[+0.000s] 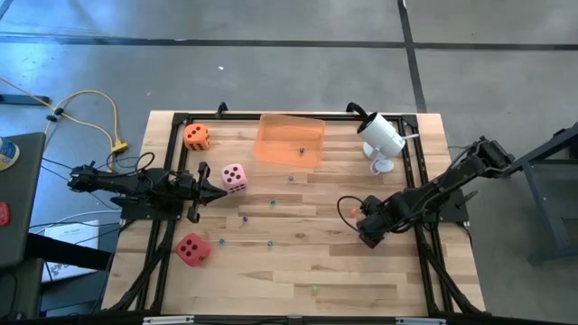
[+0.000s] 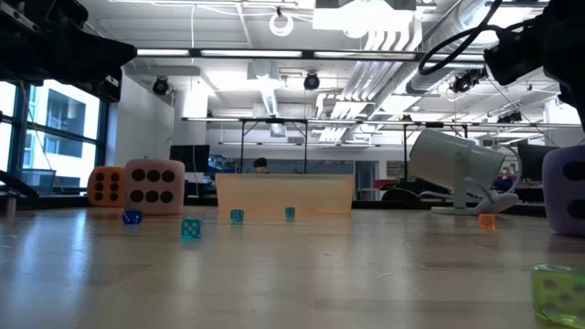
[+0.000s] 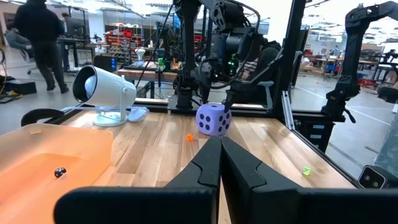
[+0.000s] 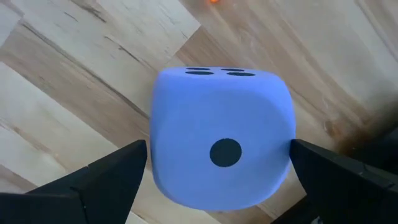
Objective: Pick & Place Dice
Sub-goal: Put the large blue dice in the orange bin
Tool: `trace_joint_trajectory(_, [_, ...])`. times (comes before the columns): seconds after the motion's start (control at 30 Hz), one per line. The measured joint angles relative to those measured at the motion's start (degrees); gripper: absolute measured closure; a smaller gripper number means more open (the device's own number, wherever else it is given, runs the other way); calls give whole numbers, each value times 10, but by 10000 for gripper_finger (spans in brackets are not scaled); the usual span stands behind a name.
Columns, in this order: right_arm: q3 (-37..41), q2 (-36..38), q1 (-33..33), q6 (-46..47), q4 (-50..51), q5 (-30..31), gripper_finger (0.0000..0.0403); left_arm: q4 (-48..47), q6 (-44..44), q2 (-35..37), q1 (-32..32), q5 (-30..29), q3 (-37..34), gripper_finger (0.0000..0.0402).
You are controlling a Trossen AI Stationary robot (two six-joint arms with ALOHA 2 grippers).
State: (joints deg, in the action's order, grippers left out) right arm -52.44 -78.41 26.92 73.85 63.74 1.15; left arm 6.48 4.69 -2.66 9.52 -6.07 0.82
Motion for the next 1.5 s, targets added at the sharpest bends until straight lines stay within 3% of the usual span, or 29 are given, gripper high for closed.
trace_joint_trajectory(1.03, [48, 7, -1, 19, -43, -27, 14, 0, 0, 0, 0, 0, 0, 401])
trace_joint_trajectory(1.5, [49, 6, 0, 103, -43, -9, 14, 0, 1, 0, 0, 0, 0, 401])
